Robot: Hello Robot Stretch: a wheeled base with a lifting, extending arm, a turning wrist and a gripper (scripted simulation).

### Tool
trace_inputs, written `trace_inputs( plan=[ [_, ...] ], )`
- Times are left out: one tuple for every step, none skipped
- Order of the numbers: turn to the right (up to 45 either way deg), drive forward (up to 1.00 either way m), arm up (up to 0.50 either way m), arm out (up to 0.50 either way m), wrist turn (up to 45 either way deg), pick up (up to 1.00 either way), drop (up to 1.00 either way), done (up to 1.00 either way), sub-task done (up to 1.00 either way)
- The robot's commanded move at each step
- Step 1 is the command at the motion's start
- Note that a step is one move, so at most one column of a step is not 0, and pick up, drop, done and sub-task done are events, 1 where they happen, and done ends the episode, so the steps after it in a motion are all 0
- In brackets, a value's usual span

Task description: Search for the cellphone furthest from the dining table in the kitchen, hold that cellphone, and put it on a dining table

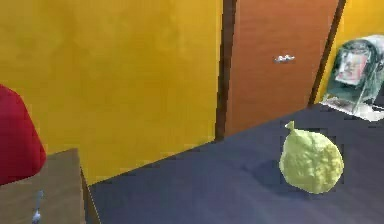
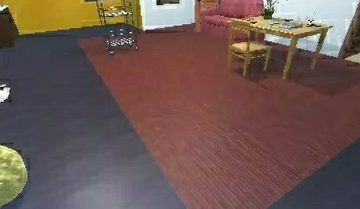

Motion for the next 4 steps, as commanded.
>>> trace_inputs(
  plan=[
    [45.0, 0.00, 0.00, 0.00, 0.0, 0.00, 0.00, 0.00, 0.00],
    [45.0, 0.00, 0.00, 0.00, 0.0, 0.00, 0.00, 0.00, 0.00],
    [45.0, 0.00, 0.00, 0.00, 0.0, 0.00, 0.00, 0.00, 0.00],
    [15.0, 0.00, 0.00, 0.00, 0.0, 0.00, 0.00, 0.00, 0.00]
  ],
)
